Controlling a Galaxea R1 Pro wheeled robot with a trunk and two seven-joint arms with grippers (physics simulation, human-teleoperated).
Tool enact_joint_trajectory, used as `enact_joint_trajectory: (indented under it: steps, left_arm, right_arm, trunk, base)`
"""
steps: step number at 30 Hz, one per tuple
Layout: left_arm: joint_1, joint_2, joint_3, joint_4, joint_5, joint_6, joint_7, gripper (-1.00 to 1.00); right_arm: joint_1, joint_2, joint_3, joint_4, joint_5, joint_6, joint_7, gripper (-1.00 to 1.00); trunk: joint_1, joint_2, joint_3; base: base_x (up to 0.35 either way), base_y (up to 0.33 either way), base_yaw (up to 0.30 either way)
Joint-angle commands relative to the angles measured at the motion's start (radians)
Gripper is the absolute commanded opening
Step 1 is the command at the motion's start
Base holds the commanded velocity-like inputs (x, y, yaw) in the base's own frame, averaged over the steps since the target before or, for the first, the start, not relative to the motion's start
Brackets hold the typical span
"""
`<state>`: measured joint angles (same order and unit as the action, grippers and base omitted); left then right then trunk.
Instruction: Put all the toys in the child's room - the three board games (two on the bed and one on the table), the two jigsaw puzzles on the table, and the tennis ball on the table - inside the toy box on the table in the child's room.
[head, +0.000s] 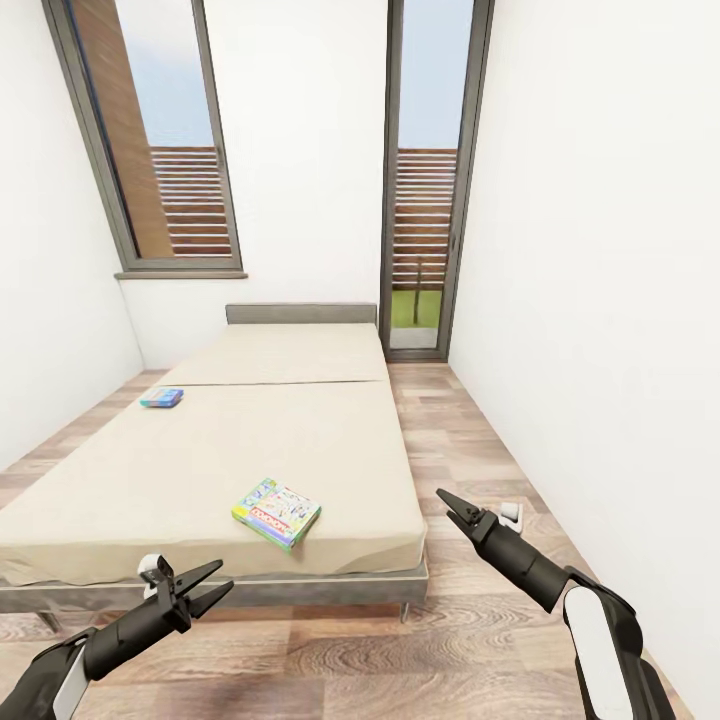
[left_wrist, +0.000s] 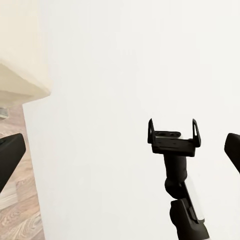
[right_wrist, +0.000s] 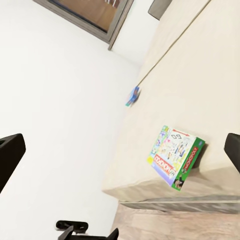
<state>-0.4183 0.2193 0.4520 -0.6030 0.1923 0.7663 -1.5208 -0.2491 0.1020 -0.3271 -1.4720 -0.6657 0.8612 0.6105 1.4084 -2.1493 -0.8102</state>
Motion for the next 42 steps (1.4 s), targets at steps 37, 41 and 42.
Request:
enact_joint_trajectory:
  steps: [37,41,42]
  left_arm:
    - [0.0,-0.003,0.001,0.0,-0.002,0.01,0.002,1.0]
    - [0.0,-0.002,0.001,0.0,-0.002,0.011,0.001,1.0]
    - [0.0,-0.001,0.001,0.0,-0.002,0.011,0.001,1.0]
  right_arm:
    - [-0.001,0.001,0.0,-0.011,0.006,0.009,0.0,1.0]
    - [-0.006,-0.002,-0.001,-0.012,0.008,0.031,-0.012,1.0]
    - [-0.008,-0.003,-0.002,-0.012,0.009,0.047,-0.023,1.0]
  trunk:
    - [0.023,-0.042,-0.02]
    - [0.027,-0.049,-0.023]
    - [0.03,-0.056,-0.026]
  base:
    - [0.0,0.0,0.0]
    - [0.0,0.0,0.0]
    - [0.0,0.0,0.0]
